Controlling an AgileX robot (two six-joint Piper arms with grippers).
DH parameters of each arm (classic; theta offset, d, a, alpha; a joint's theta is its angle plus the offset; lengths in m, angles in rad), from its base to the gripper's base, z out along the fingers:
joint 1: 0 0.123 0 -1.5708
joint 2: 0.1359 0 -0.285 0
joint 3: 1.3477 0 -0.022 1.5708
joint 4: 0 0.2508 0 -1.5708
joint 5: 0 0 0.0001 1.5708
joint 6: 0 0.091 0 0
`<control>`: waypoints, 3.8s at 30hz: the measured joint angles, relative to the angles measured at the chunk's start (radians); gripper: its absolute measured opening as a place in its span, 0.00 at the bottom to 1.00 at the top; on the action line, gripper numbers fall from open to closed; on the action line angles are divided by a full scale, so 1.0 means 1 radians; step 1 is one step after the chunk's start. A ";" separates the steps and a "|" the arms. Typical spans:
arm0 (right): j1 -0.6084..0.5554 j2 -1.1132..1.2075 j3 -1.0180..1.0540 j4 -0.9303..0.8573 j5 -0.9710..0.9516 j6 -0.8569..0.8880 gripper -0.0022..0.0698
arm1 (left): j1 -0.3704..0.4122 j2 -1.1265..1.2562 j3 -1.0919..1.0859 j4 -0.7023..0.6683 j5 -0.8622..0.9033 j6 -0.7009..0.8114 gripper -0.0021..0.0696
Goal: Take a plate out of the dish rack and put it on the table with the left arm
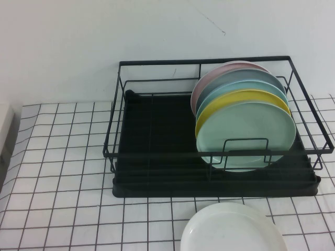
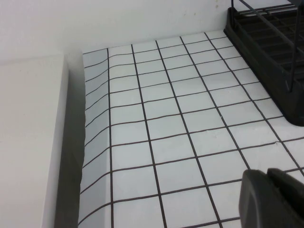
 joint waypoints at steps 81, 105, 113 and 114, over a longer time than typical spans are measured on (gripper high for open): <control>0.000 0.000 0.000 0.000 0.000 0.000 0.03 | 0.000 0.036 -0.066 -0.730 -0.059 0.040 0.02; 0.000 0.000 0.000 0.000 0.000 0.000 0.03 | 0.000 1.022 -0.856 -0.952 0.580 0.842 0.02; 0.000 0.000 0.000 0.000 0.000 0.000 0.03 | -0.130 1.334 -1.027 -1.001 0.535 0.975 0.02; 0.000 0.000 0.000 0.000 0.000 0.000 0.03 | -0.161 1.368 -1.057 -0.988 0.531 0.978 0.02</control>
